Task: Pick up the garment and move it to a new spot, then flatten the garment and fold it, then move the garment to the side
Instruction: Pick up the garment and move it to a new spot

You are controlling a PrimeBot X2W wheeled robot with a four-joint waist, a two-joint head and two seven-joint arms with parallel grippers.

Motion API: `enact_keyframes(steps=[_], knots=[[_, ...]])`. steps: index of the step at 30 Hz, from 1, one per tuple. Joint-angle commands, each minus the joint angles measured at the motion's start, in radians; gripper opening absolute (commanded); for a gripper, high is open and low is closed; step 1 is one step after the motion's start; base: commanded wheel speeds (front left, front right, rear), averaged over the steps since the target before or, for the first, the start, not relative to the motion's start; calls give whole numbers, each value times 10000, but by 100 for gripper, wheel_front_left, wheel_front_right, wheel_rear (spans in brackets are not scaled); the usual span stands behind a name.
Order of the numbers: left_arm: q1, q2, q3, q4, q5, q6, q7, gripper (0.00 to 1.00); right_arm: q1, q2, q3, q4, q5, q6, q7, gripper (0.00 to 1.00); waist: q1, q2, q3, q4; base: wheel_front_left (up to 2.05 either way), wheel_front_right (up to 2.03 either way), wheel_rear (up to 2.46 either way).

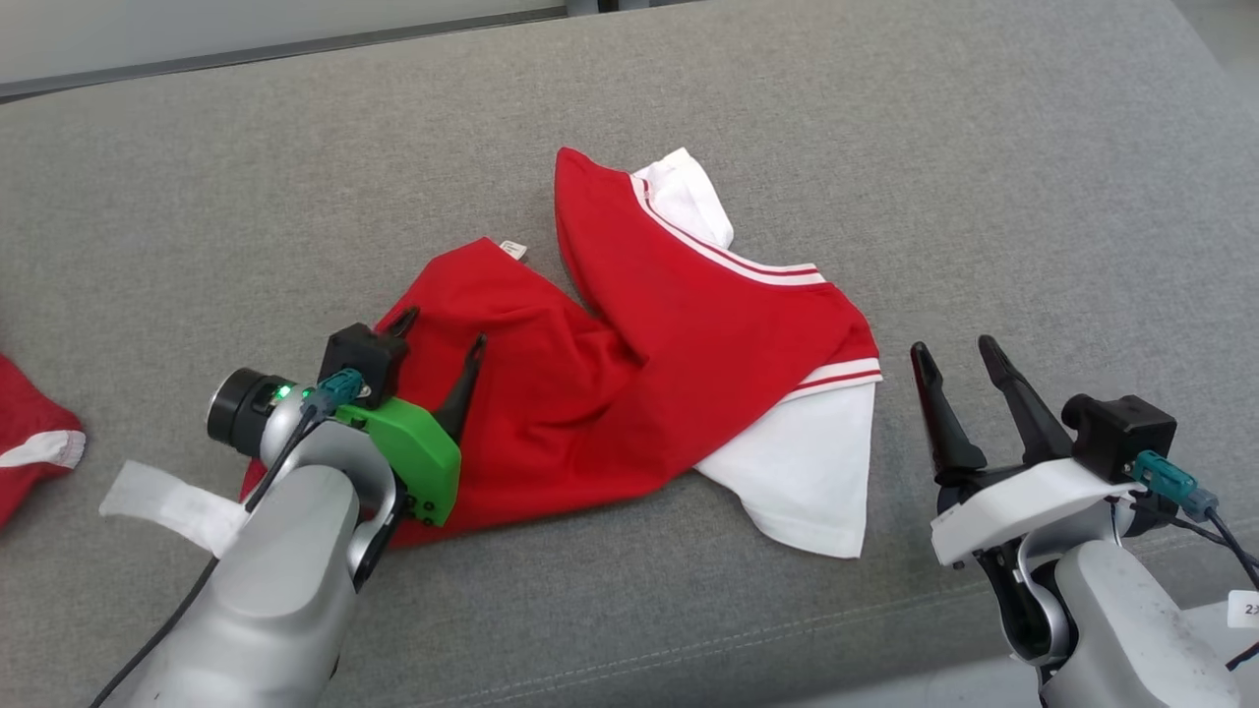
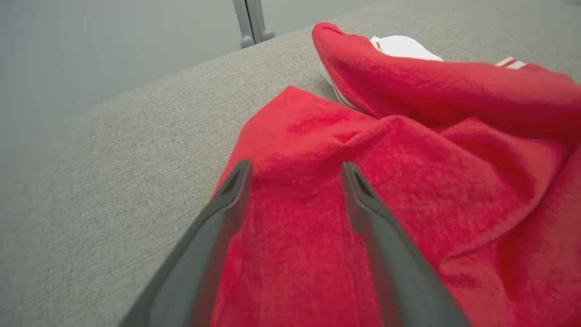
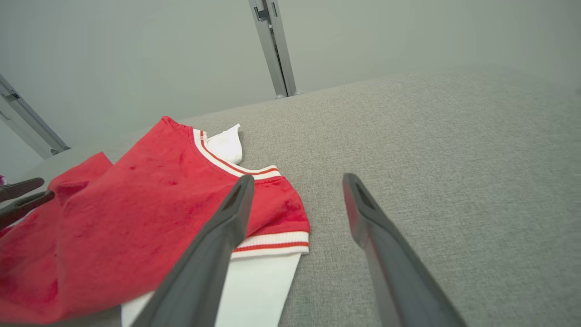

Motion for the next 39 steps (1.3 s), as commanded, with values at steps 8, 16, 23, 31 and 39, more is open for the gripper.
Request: enact_keyframes(steps=[8,16,23,31,39], knots=[[-1062,270,-944,1309,-673,-16,-78,100,-258,76,104,61,11,1,-47,100,0,-1,303,-444,0,0,0],[-1270,20,-1572,2151,-1217,-16,-363,0,-143,61,97,146,-78,1,-47,100,0,-1,103,-339,0,0,0],[-1399,93,-1882,2003,-1484,-16,-592,0,11,39,184,221,-32,1,-45,100,0,-1,-319,120,0,0,0],[-1364,358,-1767,924,-1118,65,-642,0,262,45,139,269,27,1,-46,100,0,-1,-793,768,0,0,0],[-1727,1185,-2366,-327,-733,-1,-457,0,-5,120,496,355,79,1,-45,100,0,-1,-1050,889,0,0,0]])
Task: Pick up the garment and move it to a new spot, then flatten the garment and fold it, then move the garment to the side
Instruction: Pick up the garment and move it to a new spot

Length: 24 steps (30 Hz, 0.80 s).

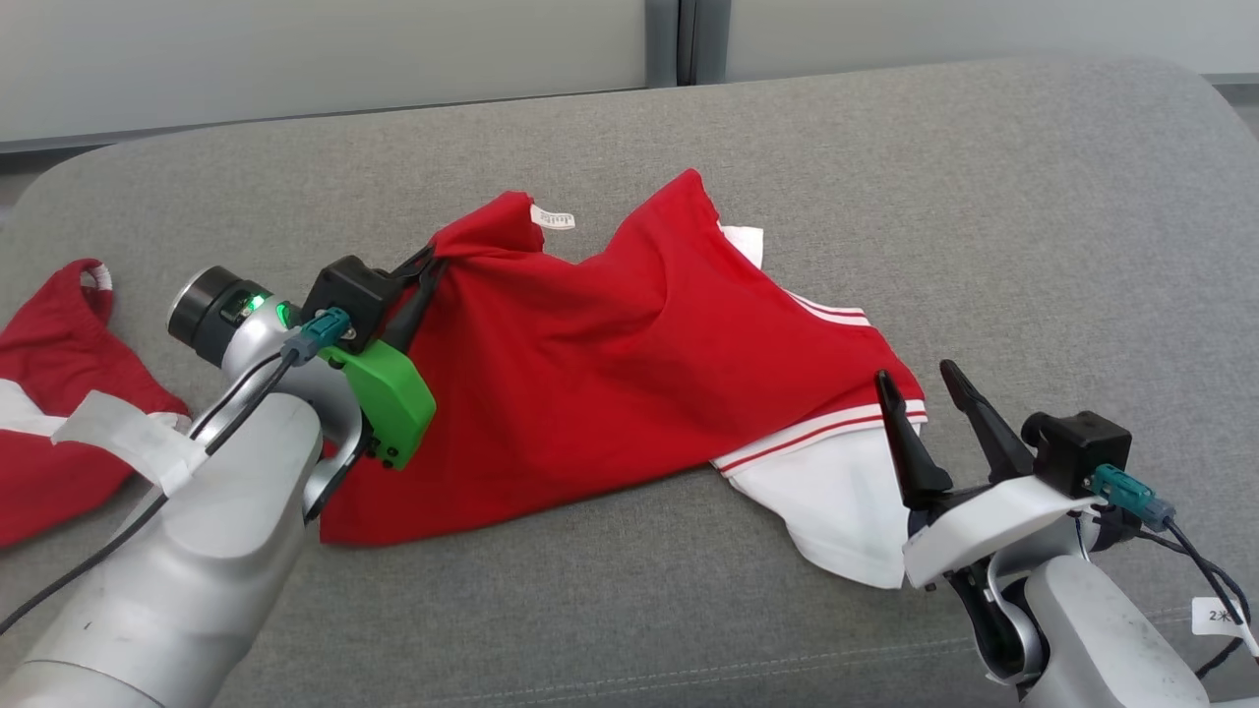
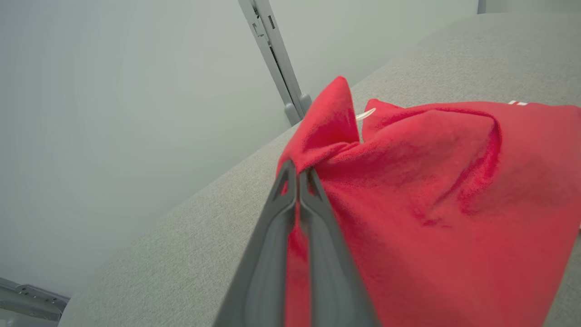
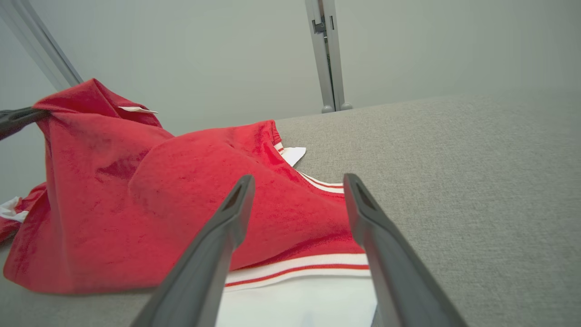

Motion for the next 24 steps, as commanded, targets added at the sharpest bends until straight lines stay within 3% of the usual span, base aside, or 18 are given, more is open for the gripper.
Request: enact_keyframes(steps=[1,12,16,24], knots=[[-151,192,-250,-148,-120,-12,131,0,-165,45,88,10,69,1,-45,100,0,0,29,-85,0,0,0],[-1552,2101,-2235,-523,-1201,-8,394,0,-393,285,209,16,65,1,-36,100,0,0,641,-1223,0,0,0],[-2039,2316,-2523,-183,-1573,-7,105,0,-500,315,190,-21,39,1,-36,100,0,0,818,-1547,0,0,0],[-2551,2390,-2621,620,-1211,19,-153,0,-627,377,226,-131,-42,1,-36,100,0,0,1121,-1845,0,0,0]])
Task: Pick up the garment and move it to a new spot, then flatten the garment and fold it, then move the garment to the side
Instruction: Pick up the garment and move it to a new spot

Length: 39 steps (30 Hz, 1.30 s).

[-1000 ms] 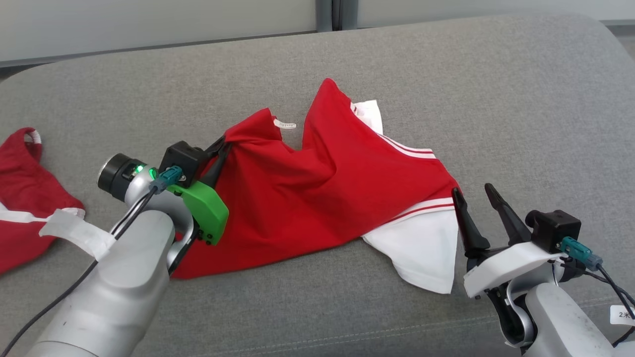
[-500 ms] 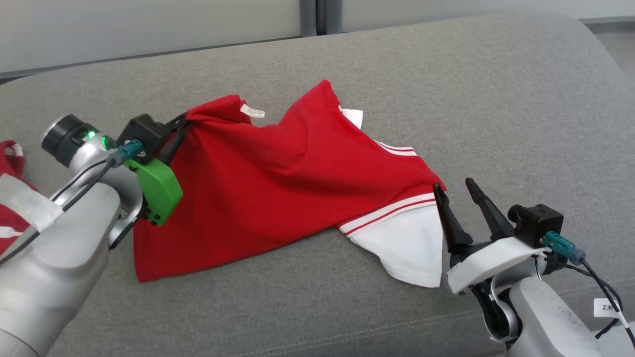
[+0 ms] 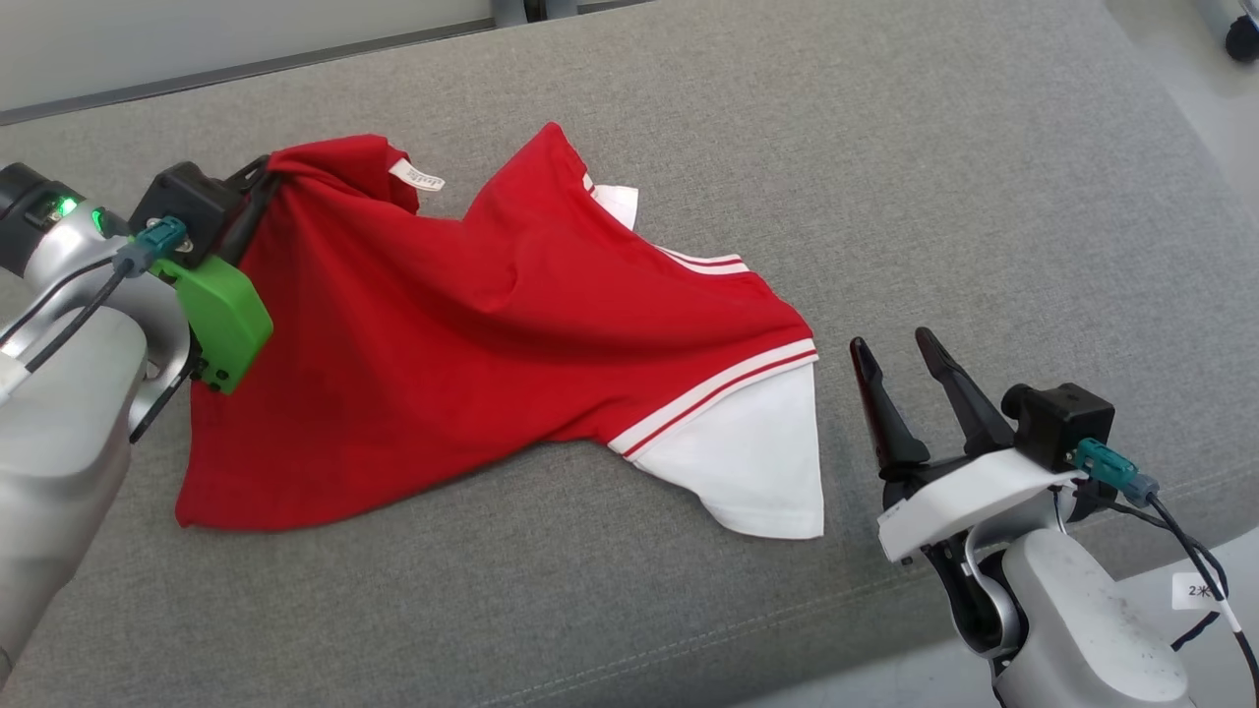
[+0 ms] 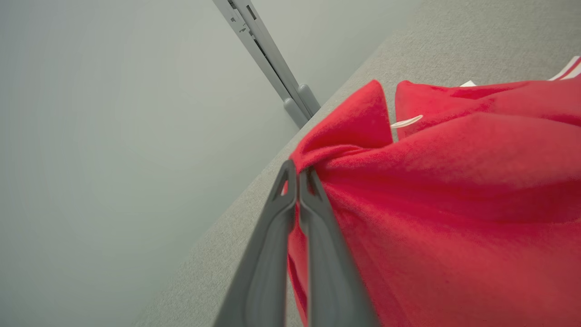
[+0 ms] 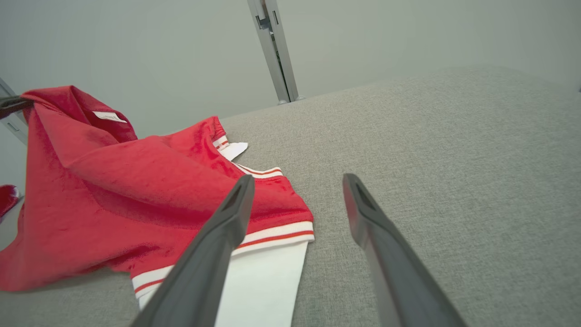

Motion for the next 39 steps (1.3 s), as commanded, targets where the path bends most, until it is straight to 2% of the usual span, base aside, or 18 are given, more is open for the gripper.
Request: enact_keyframes(steps=[1,10,11,12,21,28,33,39], knots=[[-289,71,200,64,124,70,-74,0,-93,6,-5,-44,-64,1,-22,100,0,0,180,-147,0,0,0],[126,299,1114,-359,662,360,-65,1,-165,66,-135,-113,-186,1,-22,100,0,0,439,-155,0,0,0],[211,298,1163,-404,769,345,-64,32,-165,78,-149,-115,-202,1,-22,100,0,0,457,-130,0,0,0],[222,280,1245,-471,836,332,-66,100,-164,101,-155,-106,-222,1,-22,100,0,0,477,-97,0,0,0],[847,248,2234,-1059,1136,332,-68,100,-88,126,-266,4,-258,1,-22,100,0,0,348,456,0,0,0],[2183,268,3274,-2138,1233,504,-67,100,172,53,-327,61,-182,1,-22,100,0,0,8,1006,0,0,0],[3257,-2,3838,-2723,1279,604,-67,100,276,32,-404,42,-239,1,-22,100,0,0,-102,1394,0,0,0],[4227,-653,4468,-2913,1144,602,-67,100,374,-98,-519,-23,-244,1,-22,100,0,0,-31,1733,0,0,0]])
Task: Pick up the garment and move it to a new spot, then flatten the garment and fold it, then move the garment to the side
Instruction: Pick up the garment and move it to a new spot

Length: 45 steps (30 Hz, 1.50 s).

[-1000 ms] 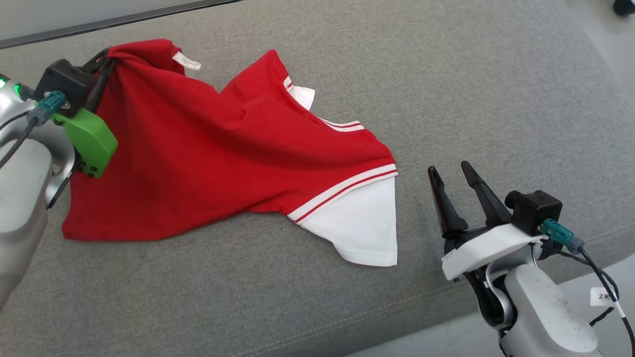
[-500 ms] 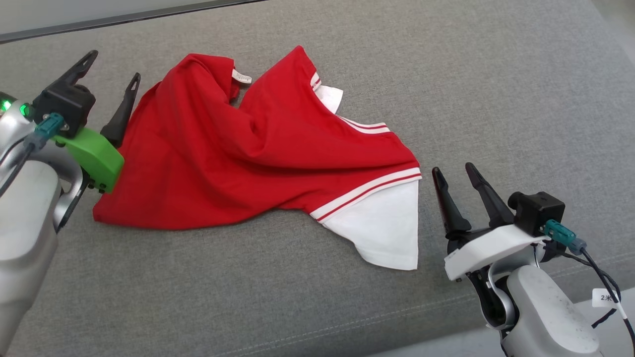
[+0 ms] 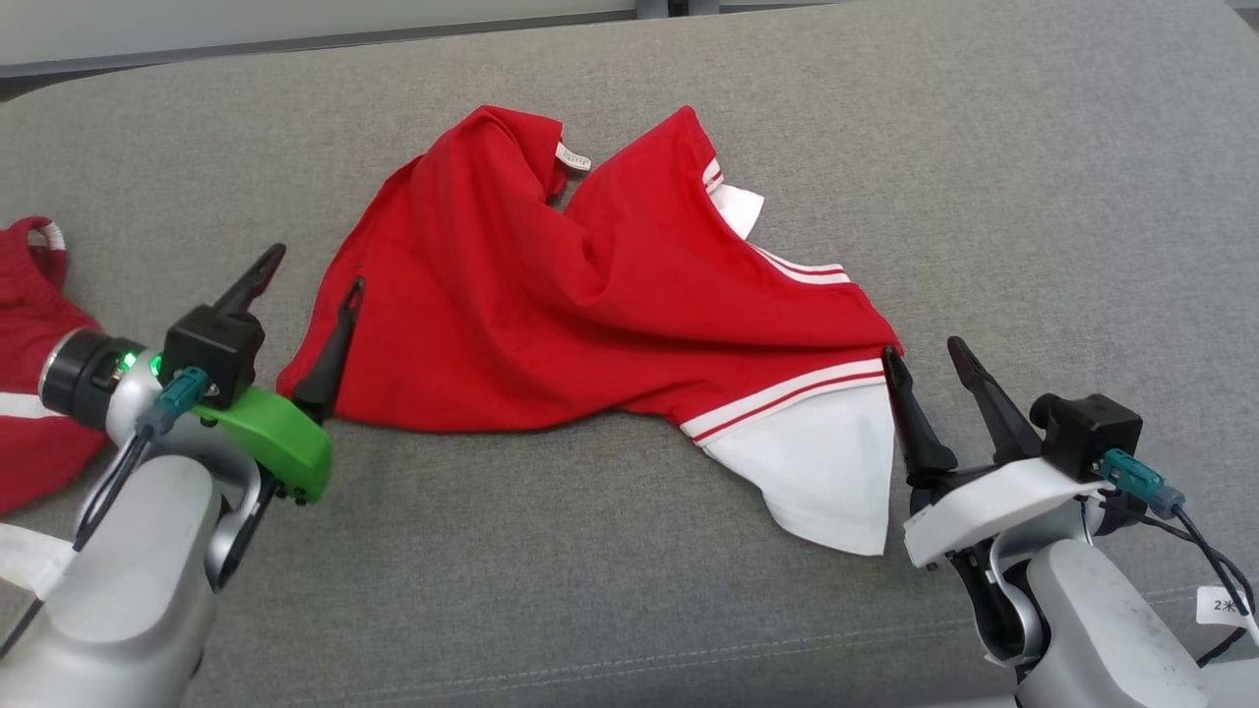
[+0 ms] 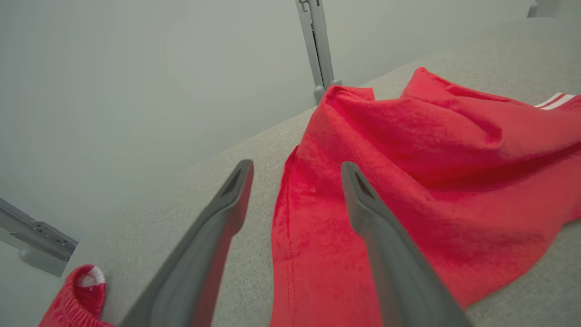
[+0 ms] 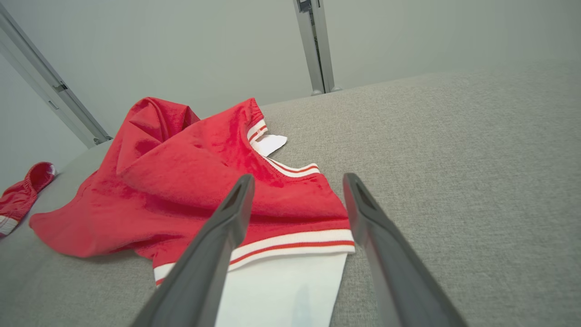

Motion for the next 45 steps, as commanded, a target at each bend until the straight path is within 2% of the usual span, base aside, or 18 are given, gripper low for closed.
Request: enact_keyframes(steps=[1,10,20,30,35,36,37,38,39,45], knots=[[254,-135,99,52,-62,-42,-35,100,126,-71,-54,-35,-16,-1,-22,100,0,0,35,149,0,0,0],[869,-787,793,873,42,-262,-35,100,213,-366,-198,-96,-38,-1,-22,100,0,0,136,410,0,0,0],[748,-964,1138,2490,-173,-502,-35,100,103,-447,-140,-156,-11,-1,-22,100,0,0,321,341,0,0,0],[265,-947,1228,3567,-336,-596,-35,100,-81,-451,-117,-151,-70,-1,-22,100,0,0,663,-26,0,0,0],[133,-1118,1074,3822,-572,-600,-35,100,-28,-455,-143,-189,-85,-3,-22,100,0,0,694,-129,0,0,0],[135,-1128,1007,3895,-652,-600,-35,66,-26,-462,-131,-188,-82,-1,-22,100,0,0,692,-149,0,0,0],[108,-1120,893,3953,-685,-600,-35,38,-36,-465,-113,-179,-76,-1,-22,100,0,0,687,-166,0,0,0],[66,-1116,822,3966,-773,-601,-35,3,-49,-467,-103,-165,-70,-1,-22,100,0,0,678,-175,0,0,0],[51,-1135,797,3938,-875,-601,-35,0,-54,-470,-114,-157,-72,-1,-22,100,0,0,668,-173,0,0,0],[329,-1088,753,3620,-976,-603,-35,0,103,-395,-141,-71,-121,-1,-22,100,0,0,393,-35,0,0,0]])
